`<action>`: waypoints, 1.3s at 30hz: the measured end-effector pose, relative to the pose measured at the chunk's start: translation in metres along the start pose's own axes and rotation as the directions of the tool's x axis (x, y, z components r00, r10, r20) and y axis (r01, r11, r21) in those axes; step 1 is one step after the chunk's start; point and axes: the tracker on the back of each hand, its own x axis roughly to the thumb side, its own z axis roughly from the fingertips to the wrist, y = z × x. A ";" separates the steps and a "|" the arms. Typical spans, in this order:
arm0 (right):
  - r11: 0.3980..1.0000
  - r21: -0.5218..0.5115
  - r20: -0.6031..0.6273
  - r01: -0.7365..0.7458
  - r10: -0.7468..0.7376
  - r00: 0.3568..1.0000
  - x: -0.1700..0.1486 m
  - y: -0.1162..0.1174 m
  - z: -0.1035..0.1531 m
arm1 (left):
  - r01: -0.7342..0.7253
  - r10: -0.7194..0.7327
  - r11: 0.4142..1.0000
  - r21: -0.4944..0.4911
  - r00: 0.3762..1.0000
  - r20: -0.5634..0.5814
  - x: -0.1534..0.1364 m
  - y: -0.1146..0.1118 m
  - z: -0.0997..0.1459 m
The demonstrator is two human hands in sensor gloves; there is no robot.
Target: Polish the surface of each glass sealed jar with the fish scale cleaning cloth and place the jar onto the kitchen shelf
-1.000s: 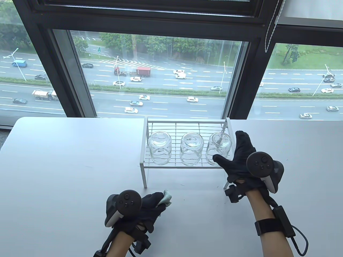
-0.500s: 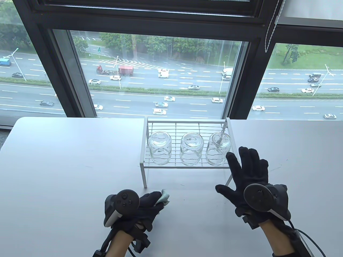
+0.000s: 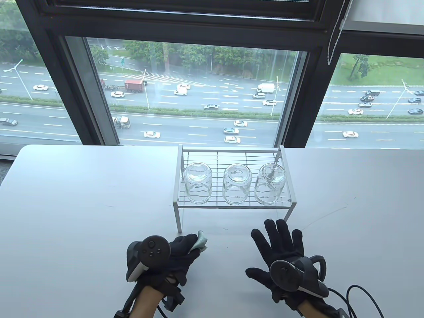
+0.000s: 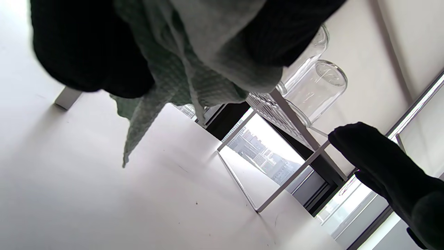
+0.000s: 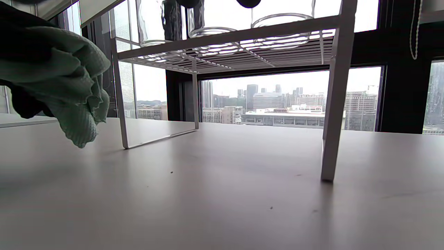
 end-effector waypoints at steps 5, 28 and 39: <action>1.000 0.015 0.008 -0.010 0.010 1.000 0.000 0.004 0.003 | 0.052 -0.050 0.998 0.043 0.998 -0.038 -0.006 0.012 0.002; 0.998 0.044 -0.061 0.049 -0.046 0.997 -0.019 0.007 0.004 | 0.303 -0.205 0.951 0.058 0.759 -0.618 -0.105 0.047 0.025; 0.994 0.101 -0.086 0.049 -0.040 0.995 -0.020 0.008 0.004 | 0.168 -0.259 0.966 -0.197 0.636 -0.727 -0.128 0.034 0.029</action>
